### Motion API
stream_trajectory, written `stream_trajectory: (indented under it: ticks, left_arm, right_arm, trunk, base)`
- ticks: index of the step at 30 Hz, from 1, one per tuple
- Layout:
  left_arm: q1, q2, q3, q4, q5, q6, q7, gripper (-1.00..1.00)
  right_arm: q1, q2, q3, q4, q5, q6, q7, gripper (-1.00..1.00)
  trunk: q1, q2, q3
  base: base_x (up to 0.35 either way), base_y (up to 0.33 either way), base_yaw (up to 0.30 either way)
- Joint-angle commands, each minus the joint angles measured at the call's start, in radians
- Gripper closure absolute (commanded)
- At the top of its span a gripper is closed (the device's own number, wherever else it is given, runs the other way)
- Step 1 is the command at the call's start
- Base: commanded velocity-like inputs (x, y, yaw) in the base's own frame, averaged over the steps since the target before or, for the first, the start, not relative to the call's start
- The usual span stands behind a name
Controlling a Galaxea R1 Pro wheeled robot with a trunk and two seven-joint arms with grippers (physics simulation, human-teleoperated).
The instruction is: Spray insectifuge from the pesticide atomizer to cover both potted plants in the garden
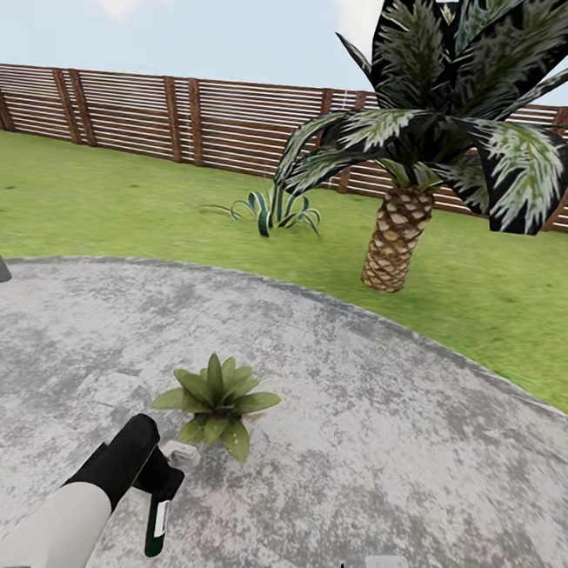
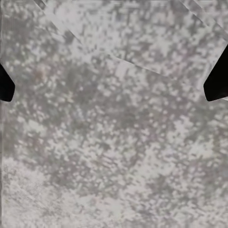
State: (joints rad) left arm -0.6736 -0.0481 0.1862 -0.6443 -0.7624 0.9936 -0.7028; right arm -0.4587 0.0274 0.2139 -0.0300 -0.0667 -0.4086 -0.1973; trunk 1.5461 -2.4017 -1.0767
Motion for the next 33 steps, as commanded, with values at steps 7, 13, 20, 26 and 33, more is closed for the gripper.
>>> stream_trajectory:
  ticks: [7, 13, 20, 26, 33]
  left_arm:
    - [0.001, -0.017, 0.002, 0.012, -0.008, 0.004, -0.014, 1.0]
    - [-0.011, -0.075, -0.008, 0.014, -0.008, 0.016, -0.015, 1.0]
    - [-0.015, -0.069, 0.0, 0.009, -0.006, 0.019, -0.015, 1.0]
    - [-0.009, -0.058, -0.004, 0.013, -0.006, 0.017, -0.015, 1.0]
    - [-0.015, -0.092, -0.002, 0.015, -0.008, 0.016, -0.015, 1.0]
  right_arm:
    - [-0.001, 0.0, 0.008, 0.001, -0.007, -0.003, -0.004, -1.0]
    - [0.0, 0.0, 0.008, 0.001, -0.007, -0.003, -0.004, -1.0]
    - [-0.001, 0.0, 0.008, 0.001, -0.007, -0.003, -0.004, -1.0]
    - [-0.001, 0.0, 0.008, 0.001, -0.007, -0.003, -0.004, -1.0]
    - [0.0, -0.006, 0.008, 0.002, -0.005, -0.001, 0.002, -1.0]
  trunk:
    - [0.0, 0.0, -0.001]
    - [0.0, 0.0, -0.001]
    - [0.0, 0.0, -0.001]
    - [0.0, 0.0, -0.001]
    - [0.0, 0.0, -0.001]
  base:
    - [0.234, -0.053, 0.0]
    - [0.007, 0.0, 0.0]
    - [0.0, 0.0, 0.0]
    - [0.0, 0.0, 0.0]
    - [0.0, 0.0, 0.0]
